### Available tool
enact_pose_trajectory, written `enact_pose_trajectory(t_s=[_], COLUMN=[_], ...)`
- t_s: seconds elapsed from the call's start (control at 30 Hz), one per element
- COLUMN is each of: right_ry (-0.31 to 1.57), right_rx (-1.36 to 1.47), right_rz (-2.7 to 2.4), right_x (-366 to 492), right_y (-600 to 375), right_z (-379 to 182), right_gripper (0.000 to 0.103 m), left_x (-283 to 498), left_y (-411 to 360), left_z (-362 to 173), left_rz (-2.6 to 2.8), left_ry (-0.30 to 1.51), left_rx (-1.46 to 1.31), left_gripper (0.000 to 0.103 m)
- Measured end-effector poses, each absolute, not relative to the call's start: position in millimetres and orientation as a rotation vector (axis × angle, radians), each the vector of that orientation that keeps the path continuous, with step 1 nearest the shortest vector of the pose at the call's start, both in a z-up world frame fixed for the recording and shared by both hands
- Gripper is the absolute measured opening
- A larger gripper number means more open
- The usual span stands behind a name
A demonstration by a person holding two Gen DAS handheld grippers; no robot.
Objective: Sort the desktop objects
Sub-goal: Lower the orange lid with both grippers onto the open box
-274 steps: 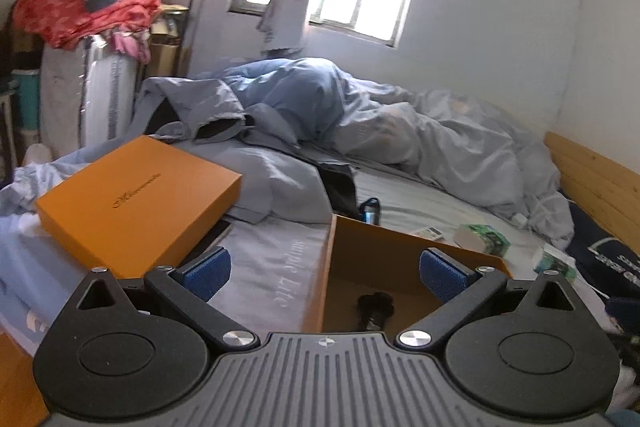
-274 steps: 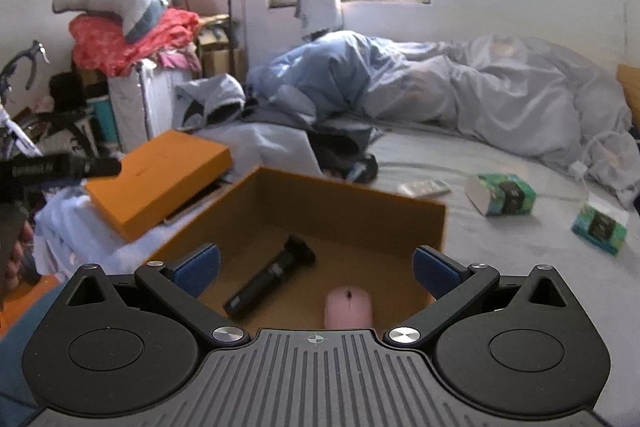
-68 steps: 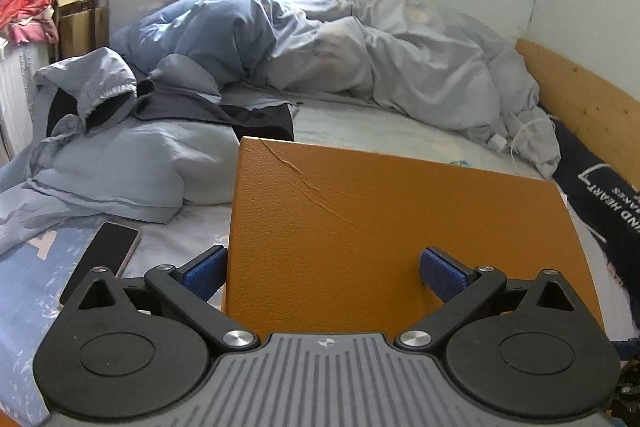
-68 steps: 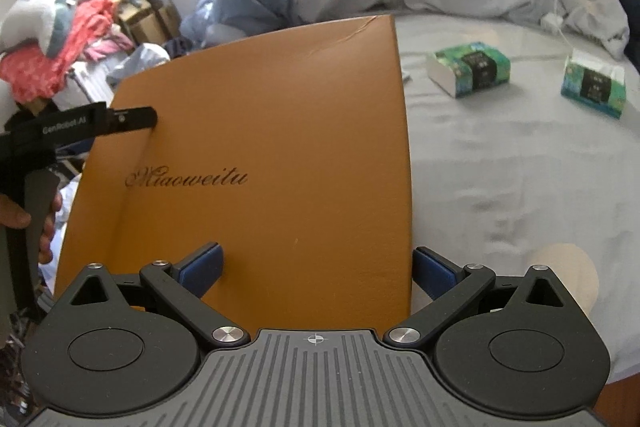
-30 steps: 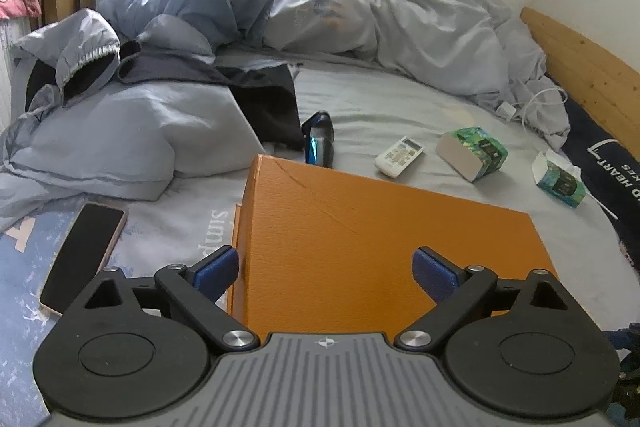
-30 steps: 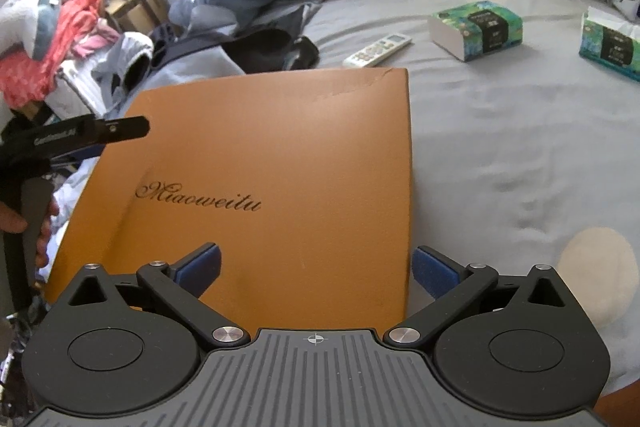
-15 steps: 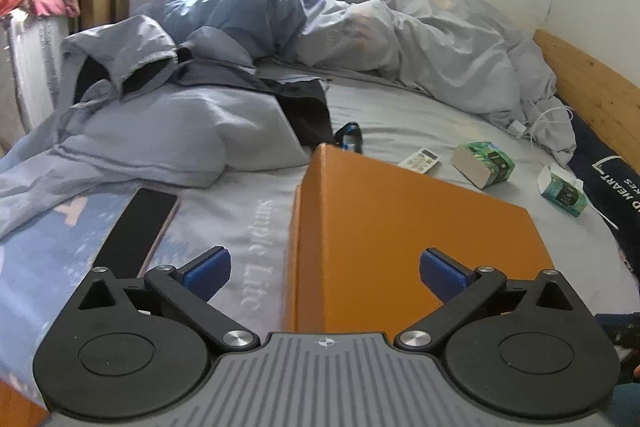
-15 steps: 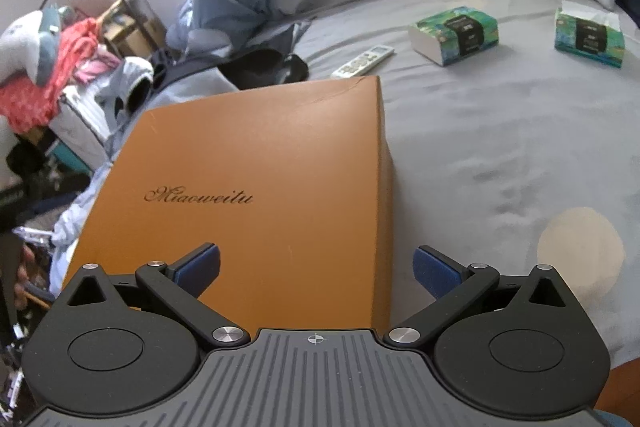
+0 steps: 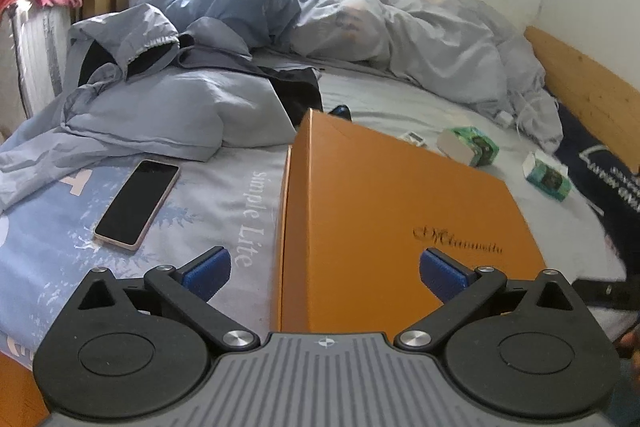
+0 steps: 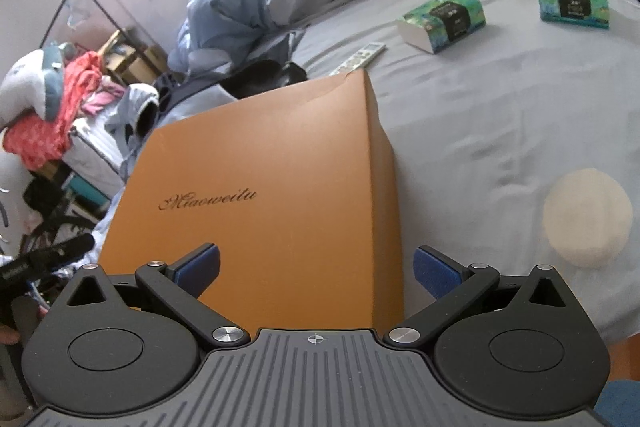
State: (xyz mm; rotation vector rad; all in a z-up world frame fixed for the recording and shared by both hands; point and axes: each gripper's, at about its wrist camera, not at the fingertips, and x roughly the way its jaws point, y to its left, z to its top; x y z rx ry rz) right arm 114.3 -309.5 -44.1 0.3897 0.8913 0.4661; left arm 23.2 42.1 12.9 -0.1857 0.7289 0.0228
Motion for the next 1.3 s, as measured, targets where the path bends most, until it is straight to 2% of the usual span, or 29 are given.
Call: enact_pose_trajectory(t_s=[0.37,0.87,1.3], right_ry=[0.862,0.957,0.965], right_rx=[0.315,0.470,0.457], right_rz=[0.450,0.481,0.539], right_x=[102,129,133], right_y=[-300,-311,-302], right_z=[-39,-73,-76], right_gripper=[0.103,0.103,0.100], left_x=[14,16,15], left_y=[47,44,41], left_z=[-1,-7,-10], left_rz=[0.010,-0.027,-0.075], left_ry=[0.692,0.691,0.696], left_rx=[-0.244,-0.280,-0.290], left_gripper=[0.103,0.103,0.102])
